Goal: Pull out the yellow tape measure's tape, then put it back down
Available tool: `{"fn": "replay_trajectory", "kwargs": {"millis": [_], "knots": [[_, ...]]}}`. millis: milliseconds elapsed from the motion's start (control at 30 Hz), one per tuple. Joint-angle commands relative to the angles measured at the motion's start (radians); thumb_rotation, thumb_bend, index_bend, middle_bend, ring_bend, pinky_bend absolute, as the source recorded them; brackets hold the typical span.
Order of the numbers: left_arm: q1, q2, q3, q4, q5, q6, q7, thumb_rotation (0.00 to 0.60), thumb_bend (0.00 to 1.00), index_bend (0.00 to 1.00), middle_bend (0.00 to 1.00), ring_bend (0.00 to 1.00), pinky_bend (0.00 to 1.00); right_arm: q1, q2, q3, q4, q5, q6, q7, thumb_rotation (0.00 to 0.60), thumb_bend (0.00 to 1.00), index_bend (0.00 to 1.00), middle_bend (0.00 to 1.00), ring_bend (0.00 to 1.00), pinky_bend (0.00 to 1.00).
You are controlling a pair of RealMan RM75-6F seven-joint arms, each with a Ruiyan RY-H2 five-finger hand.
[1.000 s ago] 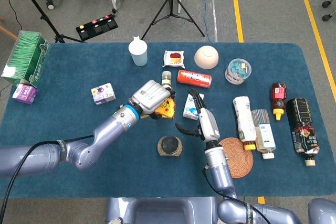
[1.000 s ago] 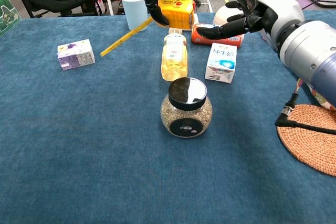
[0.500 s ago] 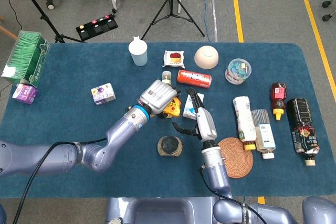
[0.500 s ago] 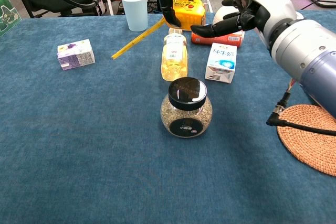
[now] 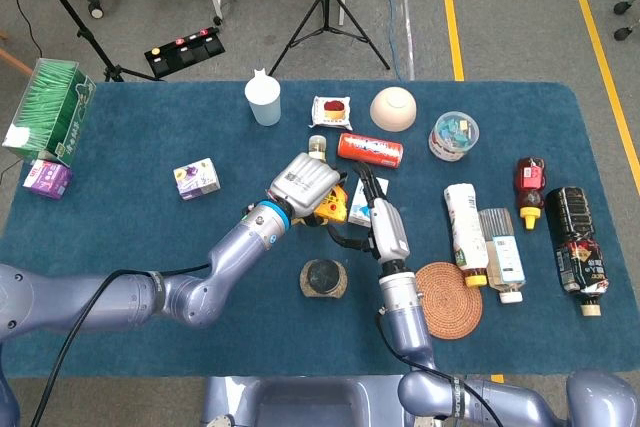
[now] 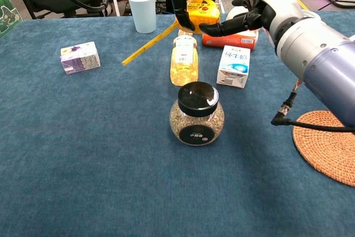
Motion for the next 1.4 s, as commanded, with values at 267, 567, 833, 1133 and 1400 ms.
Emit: {"fn": "replay_trajectory", "kwargs": {"millis": [267, 567, 833, 1133, 1400], "knots": [[-0.003, 0.007, 0.011, 0.006, -0.007, -0.017, -0.008, 0.6, 0.28, 0.62, 0.53, 0.5, 0.67, 0.0, -0.012, -0.002, 0.026, 0.018, 0.007, 0.01, 0.581, 0.4, 0.0, 0.0, 0.02, 0.1], [-0.001, 0.009, 0.018, 0.014, -0.001, -0.023, -0.021, 0.6, 0.28, 0.62, 0.53, 0.5, 0.67, 0.003, -0.01, -0.003, 0.034, 0.014, 0.007, 0.02, 0.58, 0.48, 0.0, 0.0, 0.02, 0.1], [0.001, 0.018, 0.026, 0.009, 0.002, -0.025, -0.025, 0.6, 0.28, 0.62, 0.53, 0.5, 0.67, 0.003, -0.008, -0.005, 0.036, 0.011, 0.011, 0.022, 0.58, 0.51, 0.0, 0.0, 0.02, 0.1], [0.007, 0.038, 0.035, -0.005, 0.01, -0.025, -0.034, 0.6, 0.28, 0.62, 0.53, 0.5, 0.67, 0.001, -0.002, -0.002, 0.036, 0.014, 0.017, 0.021, 0.579, 0.56, 0.0, 0.01, 0.03, 0.1], [0.021, 0.053, 0.044, -0.015, 0.026, -0.023, -0.048, 0.6, 0.28, 0.62, 0.53, 0.5, 0.67, 0.001, -0.001, -0.002, 0.037, 0.014, 0.024, 0.019, 0.582, 0.61, 0.0, 0.02, 0.04, 0.1]]}}
